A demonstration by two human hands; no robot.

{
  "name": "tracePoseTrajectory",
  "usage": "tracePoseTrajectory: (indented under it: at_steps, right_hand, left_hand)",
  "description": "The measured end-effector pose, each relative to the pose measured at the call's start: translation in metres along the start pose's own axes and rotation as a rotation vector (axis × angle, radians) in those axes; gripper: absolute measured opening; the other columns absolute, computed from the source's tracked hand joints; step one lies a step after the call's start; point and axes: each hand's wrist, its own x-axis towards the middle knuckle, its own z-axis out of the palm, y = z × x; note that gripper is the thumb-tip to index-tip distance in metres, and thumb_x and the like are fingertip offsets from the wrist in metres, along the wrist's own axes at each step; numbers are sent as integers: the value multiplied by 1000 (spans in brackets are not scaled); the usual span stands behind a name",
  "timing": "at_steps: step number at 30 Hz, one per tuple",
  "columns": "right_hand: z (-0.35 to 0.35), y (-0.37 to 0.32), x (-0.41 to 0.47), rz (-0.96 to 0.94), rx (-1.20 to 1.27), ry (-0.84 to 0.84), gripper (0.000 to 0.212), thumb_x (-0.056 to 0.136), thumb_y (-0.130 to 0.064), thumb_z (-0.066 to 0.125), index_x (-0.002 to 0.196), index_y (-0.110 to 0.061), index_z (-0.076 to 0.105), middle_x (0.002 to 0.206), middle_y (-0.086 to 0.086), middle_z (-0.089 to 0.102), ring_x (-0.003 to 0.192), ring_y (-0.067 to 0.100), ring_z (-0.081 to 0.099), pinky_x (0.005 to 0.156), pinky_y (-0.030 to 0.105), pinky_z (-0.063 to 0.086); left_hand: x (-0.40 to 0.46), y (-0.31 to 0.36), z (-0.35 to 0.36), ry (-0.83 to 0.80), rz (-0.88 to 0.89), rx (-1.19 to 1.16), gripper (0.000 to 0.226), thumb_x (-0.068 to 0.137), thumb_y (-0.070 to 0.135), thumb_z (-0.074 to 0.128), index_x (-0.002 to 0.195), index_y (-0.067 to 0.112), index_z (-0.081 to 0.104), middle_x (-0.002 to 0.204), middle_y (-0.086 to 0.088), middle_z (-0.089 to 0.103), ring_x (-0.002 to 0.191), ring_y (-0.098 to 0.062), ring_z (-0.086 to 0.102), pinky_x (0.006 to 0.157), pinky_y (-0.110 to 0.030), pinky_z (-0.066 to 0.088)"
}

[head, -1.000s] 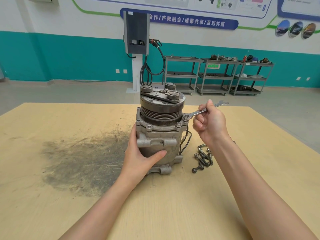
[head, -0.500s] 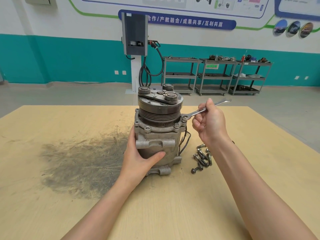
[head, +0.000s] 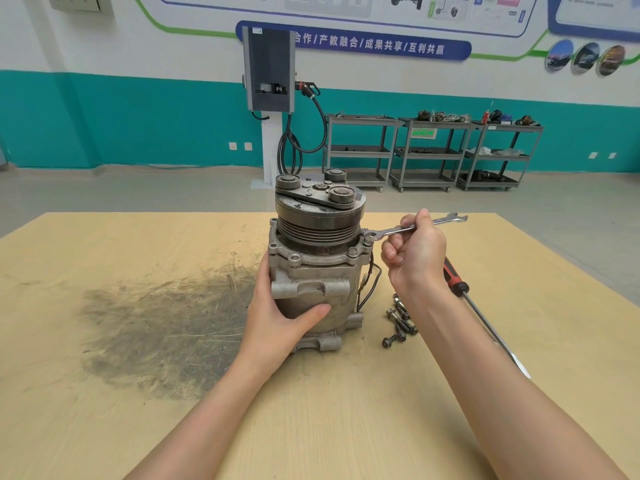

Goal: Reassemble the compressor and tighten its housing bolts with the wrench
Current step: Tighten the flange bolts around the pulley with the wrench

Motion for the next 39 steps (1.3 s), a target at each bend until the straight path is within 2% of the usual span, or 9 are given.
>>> tracePoseTrajectory:
  at_steps: [12, 16, 21, 26, 27, 30, 32, 35, 39]
  right_hand:
    - [-5, -8, 5, 126, -79, -91, 41, 107, -33, 30, 75, -14, 46, 44, -2, 36, 35, 9, 32, 31, 16, 24]
    - [-6, -9, 6, 115, -124, -101, 37, 107, -29, 30, 77, -14, 46, 45, -1, 36, 37, 10, 33, 31, 17, 25]
    - [-6, -6, 6, 86, -50, -90, 38, 107, -29, 30, 77, -13, 46, 45, -1, 36, 38, 11, 31, 32, 18, 25]
    - [-7, -5, 9, 113, -29, -121, 40, 107, -31, 29, 74, -13, 45, 41, -1, 37, 32, 10, 34, 32, 16, 24]
    - [-8, -5, 9, 113, -31, -134, 40, 107, -31, 29, 74, -13, 45, 41, -1, 37, 32, 10, 34, 32, 16, 24]
    - [-11, -5, 11, 114, -32, -180, 40, 107, -32, 31, 74, -14, 45, 42, -1, 37, 33, 10, 35, 32, 17, 27]
    - [-12, -7, 13, 113, -33, -205, 38, 106, -30, 33, 75, -14, 46, 42, -1, 38, 33, 10, 36, 31, 17, 28]
    - [-14, -9, 13, 51, -36, -232, 36, 106, -26, 35, 74, -13, 46, 41, -1, 38, 33, 10, 36, 32, 18, 29]
    - [-11, -2, 6, -130, -14, -216, 41, 105, -22, 32, 68, -11, 45, 37, 0, 38, 29, 13, 39, 32, 18, 29]
  left_hand:
    - [0, 0, 0, -7, 7, 1, 118, 51, 59, 84, 151, 35, 26, 142, 11, 55, 134, -9, 49, 115, -43, 39]
    - [0, 1, 0, -3, 12, -3, 119, 50, 58, 83, 151, 33, 27, 142, 11, 55, 133, -7, 48, 115, -42, 38]
    - [0, 1, -1, -7, 19, -9, 117, 51, 59, 84, 151, 34, 28, 142, 11, 54, 134, -7, 48, 115, -42, 38]
    - [-1, 2, 1, 9, 19, -17, 104, 51, 56, 84, 138, 55, 27, 141, 12, 55, 133, -4, 48, 116, -39, 37]
    - [-1, 2, 1, 10, 21, -16, 105, 51, 56, 84, 139, 54, 27, 141, 12, 55, 133, -4, 48, 116, -39, 37]
    - [0, 0, 0, 0, 26, -18, 114, 51, 56, 84, 149, 36, 29, 140, 12, 56, 132, -5, 49, 115, -40, 39]
    - [0, 1, 0, -4, 24, -19, 116, 52, 55, 84, 150, 33, 28, 140, 12, 56, 132, -5, 49, 115, -41, 39]
    - [0, 1, 0, -7, 28, -19, 113, 53, 54, 85, 150, 33, 30, 140, 12, 56, 132, -7, 50, 114, -43, 40]
    - [0, 2, 0, -2, 29, -21, 113, 53, 53, 86, 149, 34, 30, 140, 11, 56, 132, -8, 50, 115, -43, 39]
